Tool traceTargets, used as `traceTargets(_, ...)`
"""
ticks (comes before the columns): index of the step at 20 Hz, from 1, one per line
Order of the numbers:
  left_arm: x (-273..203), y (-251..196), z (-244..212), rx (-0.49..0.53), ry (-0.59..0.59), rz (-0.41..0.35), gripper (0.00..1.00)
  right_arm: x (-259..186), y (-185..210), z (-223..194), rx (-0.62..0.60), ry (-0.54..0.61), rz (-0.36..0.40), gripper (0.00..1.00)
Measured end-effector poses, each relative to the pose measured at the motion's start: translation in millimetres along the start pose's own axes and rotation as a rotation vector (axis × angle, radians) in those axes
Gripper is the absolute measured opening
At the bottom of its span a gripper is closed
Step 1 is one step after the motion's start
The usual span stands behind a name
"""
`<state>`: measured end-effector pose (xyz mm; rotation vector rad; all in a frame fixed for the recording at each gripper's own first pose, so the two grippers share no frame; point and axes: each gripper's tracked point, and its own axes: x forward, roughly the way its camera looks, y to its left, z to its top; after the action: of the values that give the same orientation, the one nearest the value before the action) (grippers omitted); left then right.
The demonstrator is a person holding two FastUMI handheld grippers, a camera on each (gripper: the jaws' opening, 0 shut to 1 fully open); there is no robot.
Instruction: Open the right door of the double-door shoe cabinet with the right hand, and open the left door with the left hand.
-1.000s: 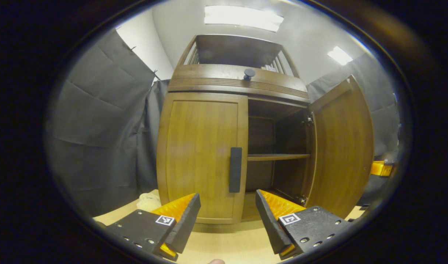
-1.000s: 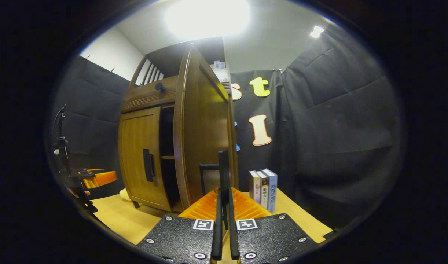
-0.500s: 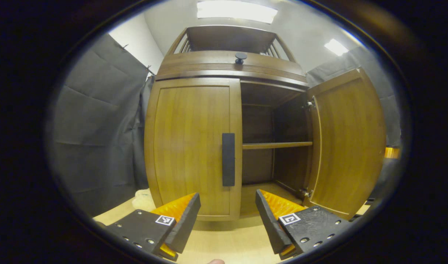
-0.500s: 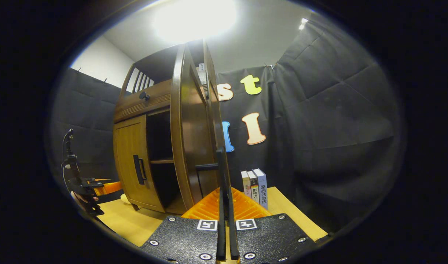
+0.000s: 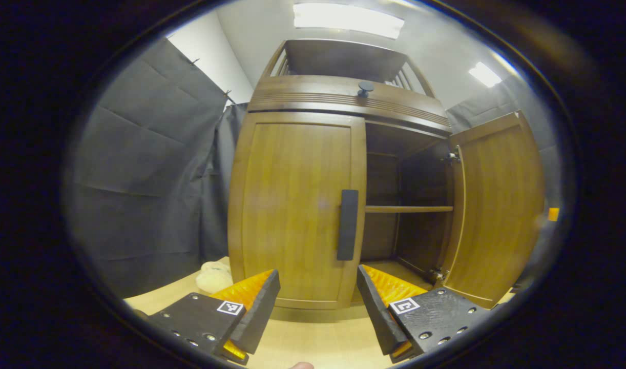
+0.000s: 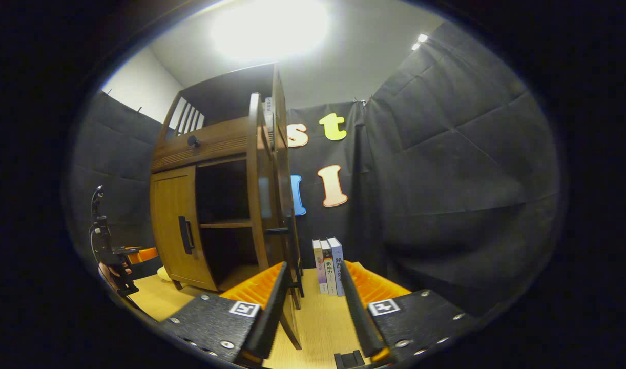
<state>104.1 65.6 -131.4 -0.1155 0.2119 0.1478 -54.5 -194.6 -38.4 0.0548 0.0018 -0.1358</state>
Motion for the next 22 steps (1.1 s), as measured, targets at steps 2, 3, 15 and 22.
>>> traceTargets(2,-1,2,0,-0.011,-0.003,0.013,0.87,-10,17,5,-0.023,-0.005,0.009,0.94)
traceTargets(3,-1,2,1,-0.020,-0.007,0.016,0.87,-12,29,9,-0.025,-0.013,0.022,0.94)
traceTargets(15,2,3,0,-0.011,-0.009,0.006,0.87,23,139,19,0.001,-0.040,0.177,0.94)
traceTargets(22,23,-1,10,0.003,-0.054,-0.025,0.87,76,180,-1,-0.047,-0.004,0.201,0.94)
